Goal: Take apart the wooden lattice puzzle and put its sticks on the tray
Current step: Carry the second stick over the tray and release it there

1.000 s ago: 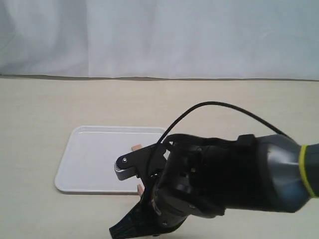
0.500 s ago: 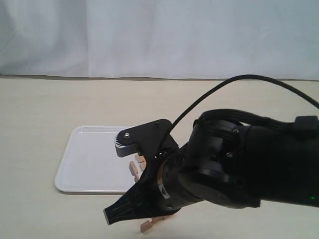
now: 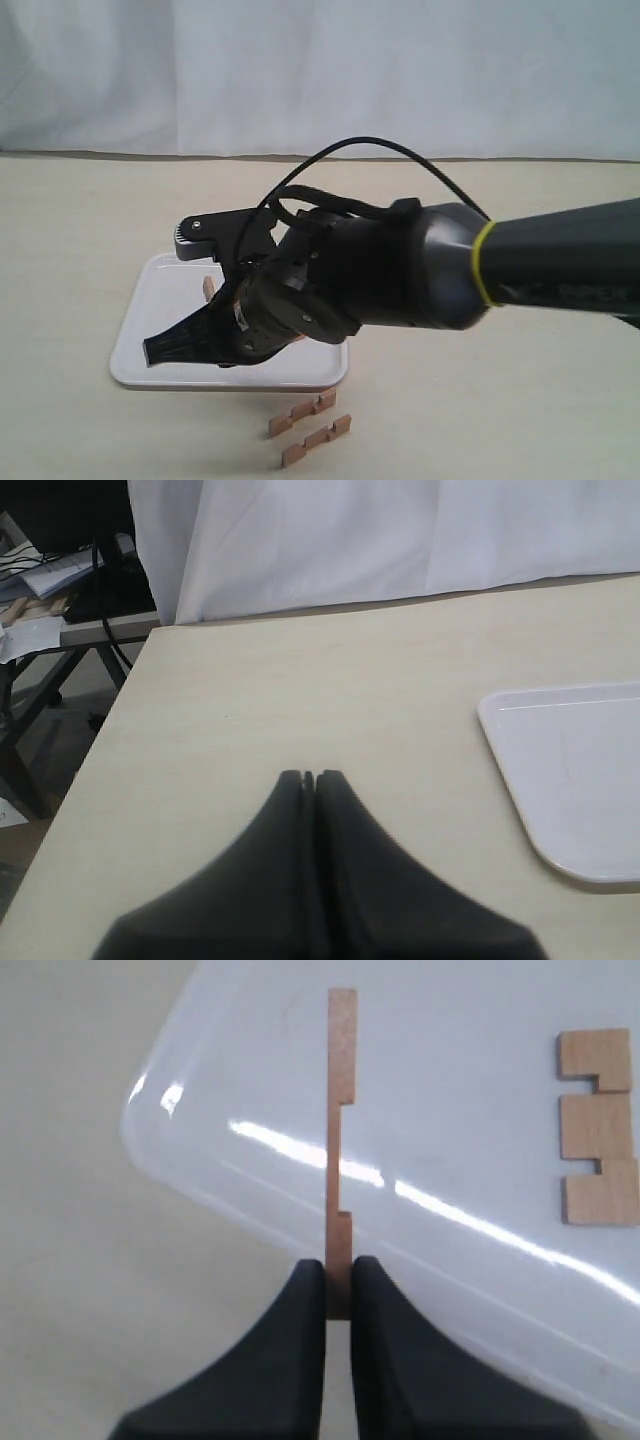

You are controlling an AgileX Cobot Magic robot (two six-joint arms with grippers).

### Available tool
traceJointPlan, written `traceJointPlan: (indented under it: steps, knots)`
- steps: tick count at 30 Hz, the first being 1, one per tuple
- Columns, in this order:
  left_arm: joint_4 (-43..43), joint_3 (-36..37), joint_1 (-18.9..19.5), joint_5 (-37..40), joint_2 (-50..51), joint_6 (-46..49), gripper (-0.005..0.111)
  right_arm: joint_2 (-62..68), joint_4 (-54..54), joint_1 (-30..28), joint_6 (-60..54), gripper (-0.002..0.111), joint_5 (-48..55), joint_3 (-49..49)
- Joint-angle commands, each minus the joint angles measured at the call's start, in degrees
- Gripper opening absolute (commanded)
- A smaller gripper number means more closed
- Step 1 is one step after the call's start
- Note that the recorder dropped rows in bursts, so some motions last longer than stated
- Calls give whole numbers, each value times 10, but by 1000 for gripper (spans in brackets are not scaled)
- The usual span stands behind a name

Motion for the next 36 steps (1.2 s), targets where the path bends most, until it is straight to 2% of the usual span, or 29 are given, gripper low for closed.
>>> traceJointPlan:
  steps: [1,4,10,12,18,21,25,36]
  knots:
    - [-1,1,0,-5,-1,-4,0,37,5,-15,23,5,-47,-26]
    - [-1,1,0,-5,-1,-4,0,61,5,-15,25,5,-91,-31]
    - [-1,1,0,-5,-1,-4,0,96,0,-17,45,7,-111,-41]
    - [-1,1,0,-5,-1,-4,0,100,0,-19,51,13,-112,-41]
    - [-1,1,0,-5,-1,-4,0,94,6,-20,60,41,-97,-41]
    - [-1,1,0,-5,-1,-4,0,62,1,-20,38,47,-62,-41]
    - [-1,1,0,-5,-1,-4,0,10,-3,-20,-6,47,-1,-41]
    - [-1,1,0,-7,-1,-4,0,-85,0,-20,-175,46,290,-41]
